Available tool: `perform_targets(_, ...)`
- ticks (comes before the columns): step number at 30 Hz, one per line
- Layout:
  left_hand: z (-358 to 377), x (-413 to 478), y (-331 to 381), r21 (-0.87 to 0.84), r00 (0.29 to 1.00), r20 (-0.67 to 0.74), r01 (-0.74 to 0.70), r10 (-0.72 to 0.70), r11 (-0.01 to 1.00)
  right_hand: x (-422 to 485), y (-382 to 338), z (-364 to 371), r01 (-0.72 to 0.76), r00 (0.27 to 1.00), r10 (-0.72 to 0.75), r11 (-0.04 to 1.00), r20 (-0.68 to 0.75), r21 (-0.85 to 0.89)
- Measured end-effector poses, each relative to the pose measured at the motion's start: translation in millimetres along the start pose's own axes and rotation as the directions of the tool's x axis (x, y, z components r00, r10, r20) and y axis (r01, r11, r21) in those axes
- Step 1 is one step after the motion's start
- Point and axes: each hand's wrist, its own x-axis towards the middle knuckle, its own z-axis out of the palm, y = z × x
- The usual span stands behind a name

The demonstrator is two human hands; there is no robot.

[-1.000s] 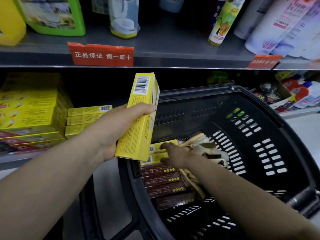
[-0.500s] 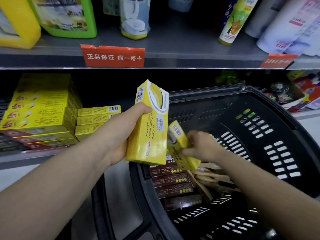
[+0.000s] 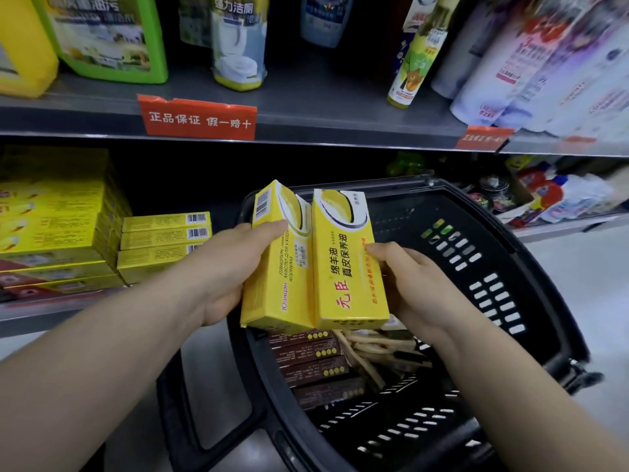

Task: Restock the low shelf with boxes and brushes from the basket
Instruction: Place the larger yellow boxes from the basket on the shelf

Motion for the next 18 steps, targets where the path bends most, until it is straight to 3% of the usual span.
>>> perform_targets(2, 1, 1, -2, -0.009, 1.0, -0.016, -0.006, 0.006, 1.0, 0, 0, 3, 0.056, 0.998, -0.056, 0.997, 0.006, 0.048)
perform_targets(4, 2, 1, -3, -0.006, 0.999, -0.03, -0.013, 0.013, 1.0, 1, -1, 3, 0.237, 0.971, -0.234, 0.969, -0.045, 0.065)
perform_targets(6, 1, 1, -2, -0.007, 1.0, -0.029, -0.005, 0.005, 1.0, 1, -6, -4, 0.51, 0.851, -0.519, 0.853, -0.077, -0.112)
perform_targets(8, 1, 1, -2, -0.01, 0.999, -0.03, 0.014, -0.014, 1.0, 1, -7, -14, 0.668, 0.684, -0.729, 0.612, 0.028, -0.423)
perform_targets(10, 0, 1, 0, 0.004, 0.999, -0.015, 0.028, -0.028, 1.0, 3, -2, -17, 0.704, 0.584, -0.796, 0.397, 0.162, -0.588)
perform_targets(13, -2, 1, 2, -0.017, 0.988, 0.131, 0.08, -0.077, 0.997, 11, 15, -18, 0.746, 0.431, -0.831, 0.109, 0.351, -0.657)
perform_targets(15, -3, 1, 3, 0.004, 0.965, 0.246, 0.094, -0.092, 0.996, 17, 21, -15, 0.768, 0.386, -0.836, 0.057, 0.389, -0.638)
perform_targets(18, -3, -2, 1, 0.059, 0.934, 0.341, 0.091, -0.105, 0.994, 18, 21, -8, 0.786, 0.365, -0.851, 0.063, 0.379, -0.615)
